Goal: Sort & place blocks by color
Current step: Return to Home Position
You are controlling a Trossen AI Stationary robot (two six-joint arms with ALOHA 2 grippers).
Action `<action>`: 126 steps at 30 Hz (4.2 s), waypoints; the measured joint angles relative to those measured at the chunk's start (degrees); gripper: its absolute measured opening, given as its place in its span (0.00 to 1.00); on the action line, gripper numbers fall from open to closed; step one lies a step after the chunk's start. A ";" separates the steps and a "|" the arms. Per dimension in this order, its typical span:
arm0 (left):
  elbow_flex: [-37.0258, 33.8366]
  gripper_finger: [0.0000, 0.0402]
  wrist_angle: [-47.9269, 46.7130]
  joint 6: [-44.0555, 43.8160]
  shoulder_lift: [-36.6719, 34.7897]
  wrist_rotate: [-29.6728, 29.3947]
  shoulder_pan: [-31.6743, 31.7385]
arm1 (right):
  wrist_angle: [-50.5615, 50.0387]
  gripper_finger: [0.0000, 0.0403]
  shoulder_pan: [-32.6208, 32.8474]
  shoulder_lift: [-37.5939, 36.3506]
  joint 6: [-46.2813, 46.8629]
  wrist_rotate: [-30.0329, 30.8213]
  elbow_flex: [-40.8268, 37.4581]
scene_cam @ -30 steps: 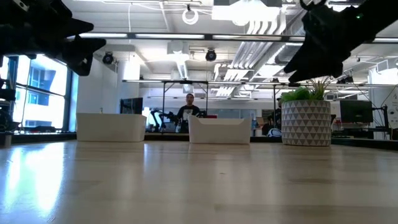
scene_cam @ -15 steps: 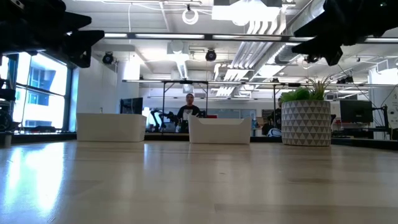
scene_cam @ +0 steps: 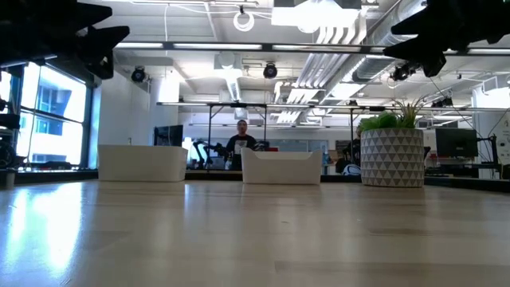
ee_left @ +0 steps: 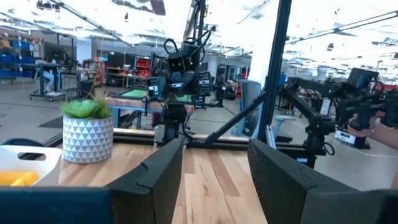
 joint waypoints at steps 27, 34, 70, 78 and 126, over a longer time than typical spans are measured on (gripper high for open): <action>0.00 0.42 -1.58 -3.02 0.00 -0.22 0.00 | 19.45 0.51 0.04 -7.99 -4.58 -2.83 -18.96; 0.00 0.42 -1.56 -3.02 0.00 -0.22 0.00 | 17.77 0.51 0.04 -7.96 -4.69 1.22 -18.96; 0.00 0.42 -1.56 -3.04 0.00 -0.22 0.00 | 17.38 0.51 0.04 -7.96 -4.69 1.24 -18.96; 0.00 0.42 -1.56 -3.02 0.00 -0.22 0.00 | 17.40 0.51 0.04 -7.96 -4.69 1.24 -18.96; 0.00 0.42 -1.55 -3.03 0.00 -0.24 -0.01 | 17.40 0.51 0.04 -7.96 -4.69 1.23 -18.96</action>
